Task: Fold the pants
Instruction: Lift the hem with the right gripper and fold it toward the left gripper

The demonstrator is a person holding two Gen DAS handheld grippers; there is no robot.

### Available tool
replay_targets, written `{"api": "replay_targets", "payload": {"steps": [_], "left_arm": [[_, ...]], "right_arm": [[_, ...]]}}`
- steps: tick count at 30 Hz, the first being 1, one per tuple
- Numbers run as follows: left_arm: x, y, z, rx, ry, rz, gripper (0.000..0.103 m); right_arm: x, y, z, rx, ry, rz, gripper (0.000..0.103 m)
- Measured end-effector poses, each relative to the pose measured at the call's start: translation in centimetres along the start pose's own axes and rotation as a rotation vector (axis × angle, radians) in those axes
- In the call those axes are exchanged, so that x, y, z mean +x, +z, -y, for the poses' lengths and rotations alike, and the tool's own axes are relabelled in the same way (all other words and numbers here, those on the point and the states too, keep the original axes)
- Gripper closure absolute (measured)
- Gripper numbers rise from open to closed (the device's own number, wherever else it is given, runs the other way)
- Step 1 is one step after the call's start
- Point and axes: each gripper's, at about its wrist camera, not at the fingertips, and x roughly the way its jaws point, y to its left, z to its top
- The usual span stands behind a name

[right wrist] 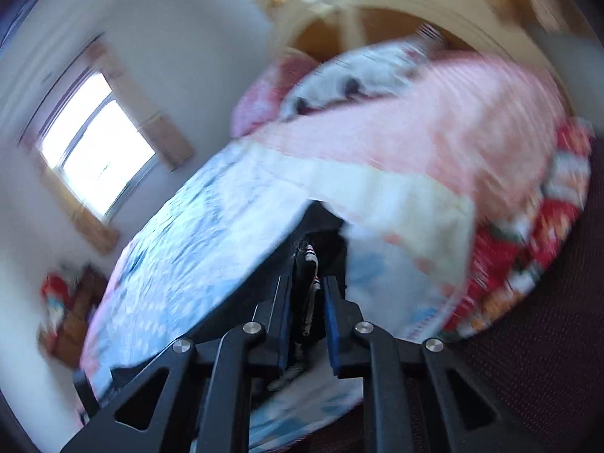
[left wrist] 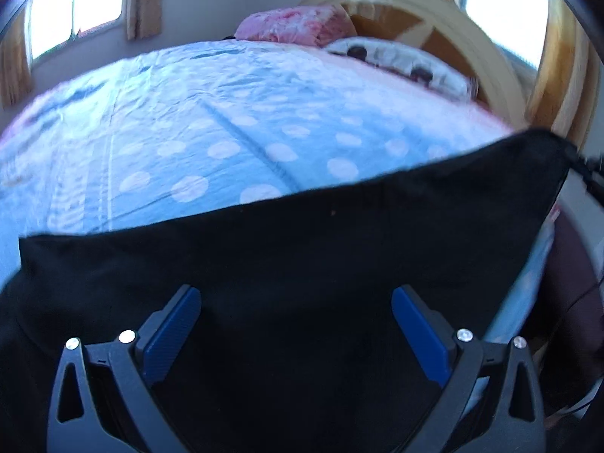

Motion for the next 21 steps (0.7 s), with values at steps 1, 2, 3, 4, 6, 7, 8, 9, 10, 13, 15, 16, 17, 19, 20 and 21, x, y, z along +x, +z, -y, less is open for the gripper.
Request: {"api": "replay_targets", "payload": {"steps": [1, 2, 3, 4, 6, 7, 8, 9, 10, 13, 15, 16, 17, 19, 20, 21], "left_arm": [[-0.7, 0.0, -0.5, -0.038, -0.033, 0.016, 0.000], [-1.4, -0.1, -1.1, -0.072, -0.062, 0.031, 0.000], [-1.8, -0.2, -1.4, -0.089, -0.075, 0.038, 0.000], [-2.5, -0.5, -2.0, -0.122, -0.101, 0.049, 0.000], [-3.2, -1.0, -2.7, -0.160, -0.133, 0.057, 0.000], [-3.6, -1.4, -3.2, -0.182, -0.154, 0.061, 0.000], [-3.7, -1.7, -3.5, -0.197, -0.168, 0.063, 0.000], [-3.9, -2.2, -4.0, -0.219, -0.180, 0.060, 0.000], [-3.9, -2.4, -4.2, -0.232, -0.186, 0.055, 0.000], [-3.5, -3.2, -4.6, -0.272, -0.222, 0.033, 0.000], [-3.3, -3.4, -4.4, -0.272, -0.248, 0.023, 0.000], [-3.0, -3.3, -4.0, -0.263, -0.264, 0.018, 0.000], [-2.9, -3.1, -3.6, -0.256, -0.272, 0.014, 0.000], [-2.3, -2.7, -2.9, -0.251, -0.304, 0.005, 0.000], [-1.9, -2.4, -2.4, -0.249, -0.317, 0.001, 0.000], [-1.5, -2.1, -1.9, -0.243, -0.329, -0.004, 0.000]], "right_arm": [[0.0, -0.2, -2.8, -0.086, 0.032, -0.006, 0.087], [0.1, -0.6, -4.9, -0.149, 0.062, -0.018, 0.087], [0.2, -1.2, -7.2, -0.220, 0.094, -0.033, 0.087], [0.6, -2.1, -9.9, -0.300, 0.130, -0.053, 0.087], [1.9, -4.8, -14.6, -0.440, 0.202, -0.115, 0.087], [2.9, -6.7, -16.7, -0.510, 0.236, -0.154, 0.087], [4.1, -8.8, -18.7, -0.580, 0.256, -0.197, 0.087], [5.2, -10.9, -20.2, -0.636, 0.275, -0.243, 0.087], [6.4, -12.7, -21.0, -0.668, 0.294, -0.292, 0.087], [10.0, -17.1, -22.4, -0.748, 0.263, -0.403, 0.086], [11.1, -18.1, -22.4, -0.755, 0.265, -0.460, 0.082], [11.0, -18.0, -22.1, -0.739, 0.272, -0.461, 0.078], [10.7, -17.5, -21.8, -0.718, 0.291, -0.464, 0.066], [9.9, -16.4, -21.3, -0.700, 0.317, -0.459, 0.054], [9.4, -15.9, -20.9, -0.703, 0.313, -0.439, 0.053], [8.9, -15.6, -20.6, -0.706, 0.298, -0.415, 0.053]]}}
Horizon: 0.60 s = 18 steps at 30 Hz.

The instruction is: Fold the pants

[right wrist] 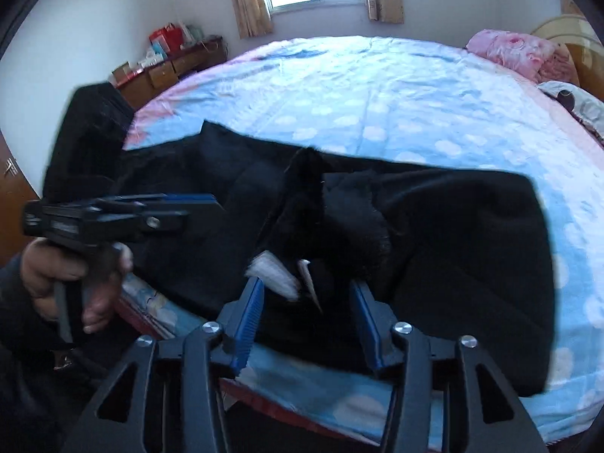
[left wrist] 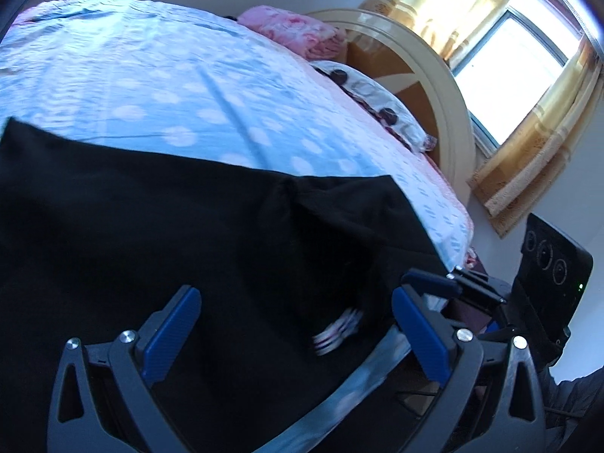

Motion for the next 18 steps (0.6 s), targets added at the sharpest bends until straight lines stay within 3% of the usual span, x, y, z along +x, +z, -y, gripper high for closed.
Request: {"api": "replay_targets", "payload": {"steps": [7, 10, 13, 15, 18], "left_arm": [[3.1, 0.7, 2.6, 0.038, -0.039, -0.070, 0.001], [4.2, 1.1, 3.9, 0.062, -0.032, -0.089, 0.007], [5.2, 1.3, 4.5, 0.093, 0.054, -0.113, 0.034], [5.1, 1.5, 4.8, 0.125, 0.106, -0.109, 0.085], [3.7, 1.6, 4.5, 0.105, 0.059, -0.092, 0.093]], "right_arm": [[-2.9, -2.0, 4.5, 0.156, -0.020, 0.077, 0.051], [-3.7, -2.5, 6.1, 0.241, -0.032, 0.128, 0.051], [-4.1, -2.7, 7.9, 0.324, -0.021, 0.164, 0.051], [-4.2, -2.9, 8.8, 0.357, -0.010, 0.173, 0.051], [-5.0, -3.3, 9.6, 0.394, -0.028, 0.206, 0.051]]}}
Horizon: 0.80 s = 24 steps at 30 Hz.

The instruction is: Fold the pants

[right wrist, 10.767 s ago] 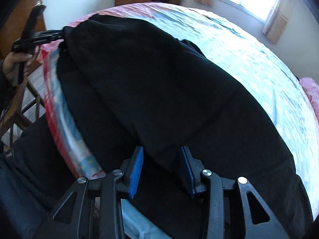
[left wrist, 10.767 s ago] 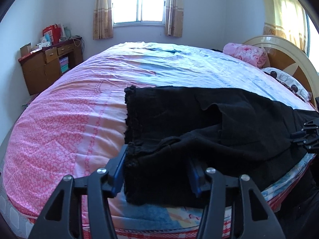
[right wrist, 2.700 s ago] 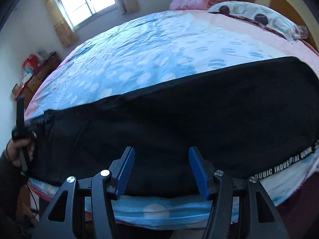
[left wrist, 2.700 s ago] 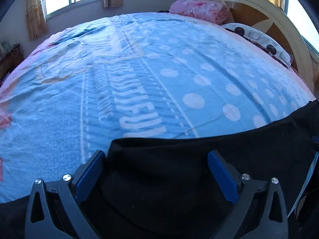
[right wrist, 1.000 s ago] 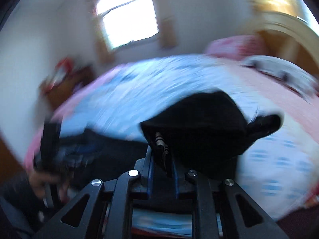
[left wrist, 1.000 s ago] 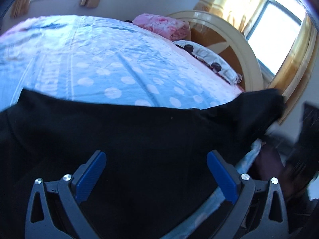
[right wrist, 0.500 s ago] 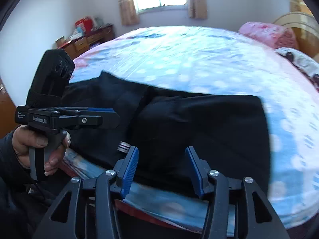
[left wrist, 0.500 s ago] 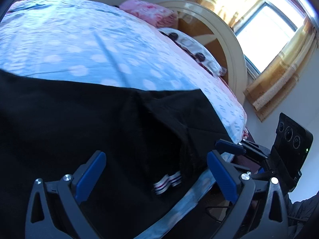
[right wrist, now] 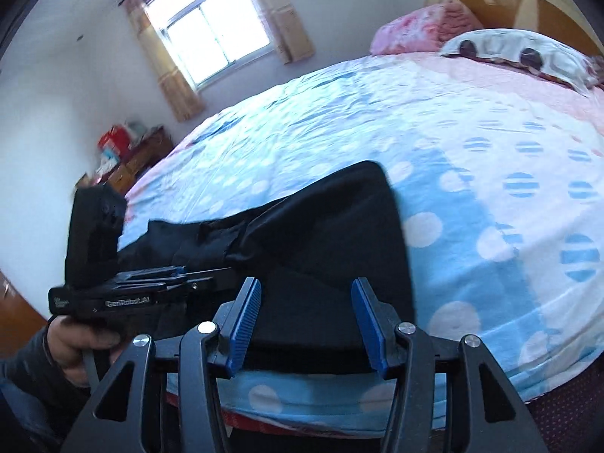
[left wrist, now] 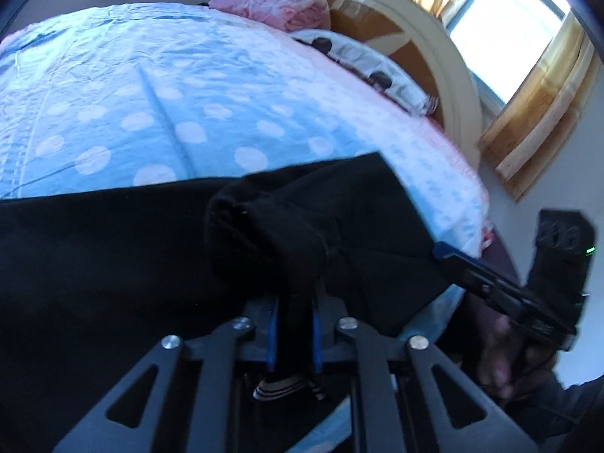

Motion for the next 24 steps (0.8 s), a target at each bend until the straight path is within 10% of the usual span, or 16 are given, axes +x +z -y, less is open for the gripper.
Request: {"api": "replay_targets", "payload": {"steps": [9, 24], "left_arm": [[-5.7, -0.8, -4.6, -0.174, -0.129, 0.071, 0.094], [-8.3, -4.2, -9.6, -0.171, 0.131, 0.078, 0.093]], "right_arm": [[-1.3, 0.4, 1.2, 0.068, -0.022, 0.086, 0.045], [1.7, -1.5, -2.3, -0.101, -0.009, -0.018, 0.045]]}}
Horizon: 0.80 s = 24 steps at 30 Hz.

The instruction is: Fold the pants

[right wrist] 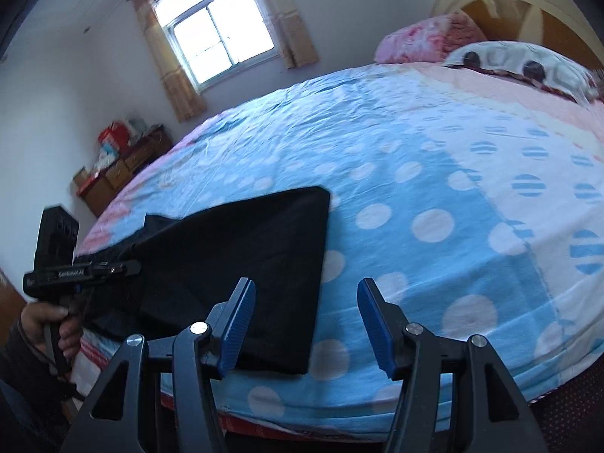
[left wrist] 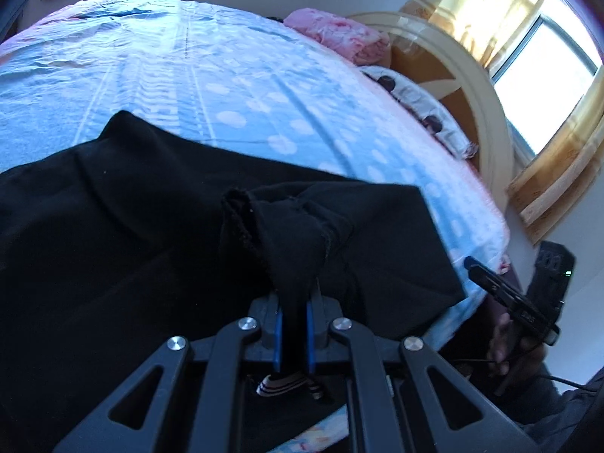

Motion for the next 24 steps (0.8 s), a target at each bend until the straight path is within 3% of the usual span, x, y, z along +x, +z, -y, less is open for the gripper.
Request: {"api": "replay_targets", "payload": {"steps": [2, 4, 5, 6, 10, 12, 15, 19, 21, 24], "left_arm": [[0.4, -0.2, -0.3, -0.004, 0.010, -0.010, 0.090], [0.5, -0.2, -0.5, 0.004, 0.039, -0.005, 0.079], [0.2, -0.3, -0.7, 0.002, 0.056, 0.001, 0.065], [-0.1, -0.3, -0.8, 0.003, 0.074, 0.016, 0.057], [-2.6, 0.0, 0.2, 0.064, 0.181, 0.116, 0.039], [-3.8, 0.7, 1.3, 0.097, 0.181, 0.188, 0.031], [-4.0, 1.7, 3.1, 0.144, 0.120, 0.231, 0.027], [-1.4, 2.6, 4.9, 0.211, 0.047, 0.180, 0.026], [0.3, 2.6, 4.8, 0.224, 0.054, 0.140, 0.026], [4.1, 2.1, 3.2, 0.207, 0.125, 0.041, 0.026]], "right_arm": [[0.6, -0.3, -0.6, -0.033, 0.000, -0.033, 0.045], [1.1, -0.6, -0.9, -0.054, -0.012, -0.057, 0.045], [1.1, -0.6, -1.0, -0.059, -0.016, -0.057, 0.045], [1.0, -0.5, -1.1, -0.064, -0.019, -0.054, 0.045], [-0.1, 0.6, -2.1, -0.106, -0.038, -0.014, 0.045], [-0.5, 1.2, -3.0, -0.135, -0.034, 0.010, 0.045], [-0.1, 2.3, -4.6, -0.173, 0.017, 0.026, 0.045], [2.5, 2.1, -6.1, -0.198, 0.098, -0.065, 0.045], [3.6, 1.5, -6.1, -0.193, 0.108, -0.127, 0.045], [6.1, -0.2, -5.1, -0.188, 0.078, -0.279, 0.045]]}}
